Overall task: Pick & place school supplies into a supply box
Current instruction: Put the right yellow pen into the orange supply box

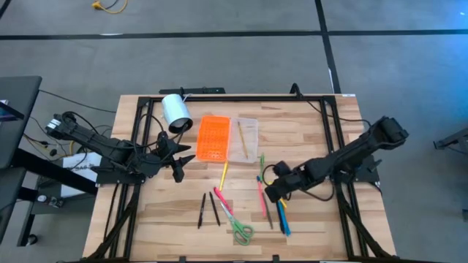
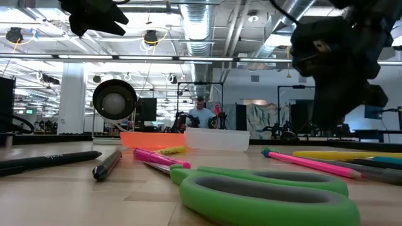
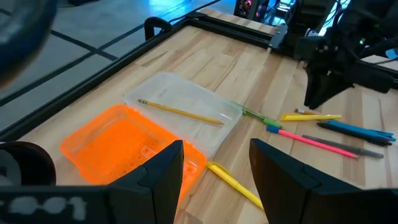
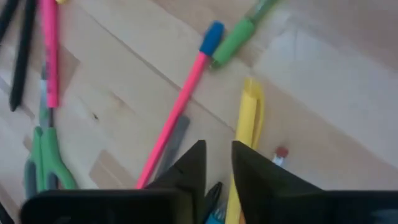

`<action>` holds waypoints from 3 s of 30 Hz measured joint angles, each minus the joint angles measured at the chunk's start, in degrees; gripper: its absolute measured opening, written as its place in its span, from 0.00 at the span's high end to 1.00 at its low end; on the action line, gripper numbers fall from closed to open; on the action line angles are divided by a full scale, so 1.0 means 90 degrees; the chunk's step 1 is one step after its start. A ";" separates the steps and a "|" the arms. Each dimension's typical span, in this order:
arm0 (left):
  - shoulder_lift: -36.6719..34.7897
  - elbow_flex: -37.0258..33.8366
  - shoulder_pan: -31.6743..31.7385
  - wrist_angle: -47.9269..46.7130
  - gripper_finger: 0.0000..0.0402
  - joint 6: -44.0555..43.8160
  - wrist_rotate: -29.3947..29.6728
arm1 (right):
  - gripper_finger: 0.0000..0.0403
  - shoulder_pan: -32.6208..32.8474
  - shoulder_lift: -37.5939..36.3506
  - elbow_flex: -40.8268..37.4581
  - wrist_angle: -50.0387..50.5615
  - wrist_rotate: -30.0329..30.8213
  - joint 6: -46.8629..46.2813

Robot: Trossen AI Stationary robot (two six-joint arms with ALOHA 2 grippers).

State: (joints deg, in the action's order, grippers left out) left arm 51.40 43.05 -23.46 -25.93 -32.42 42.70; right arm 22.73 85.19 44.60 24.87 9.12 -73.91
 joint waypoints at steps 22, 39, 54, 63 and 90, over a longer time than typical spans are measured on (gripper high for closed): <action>0.0000 0.0000 0.0000 -0.0012 0.57 -0.0017 -0.0002 | 0.71 -0.0035 0.0964 0.0027 -0.0162 -0.0583 -0.0268; 0.0000 0.0000 0.0000 -0.0007 0.57 -0.0039 0.0019 | 0.94 -0.0030 0.0943 0.0019 0.0016 -0.0501 -0.0228; 0.0000 0.0000 0.0000 -0.0005 0.57 -0.0107 0.0024 | 0.93 -0.0030 0.0950 0.0007 -0.0028 -0.0446 -0.0235; 0.0000 0.0000 0.0000 -0.0006 0.57 -0.0105 0.0024 | 0.93 -0.0028 0.0952 0.0002 -0.0058 -0.0358 -0.0240; 0.0000 0.0000 0.0000 -0.0007 0.57 -0.0104 0.0182 | 0.89 -0.0030 0.0955 0.0002 -0.0081 -0.0344 -0.0238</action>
State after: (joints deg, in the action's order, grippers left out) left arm 51.40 43.05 -23.46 -26.00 -33.36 44.34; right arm 22.46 93.78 44.62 24.14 6.02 -76.05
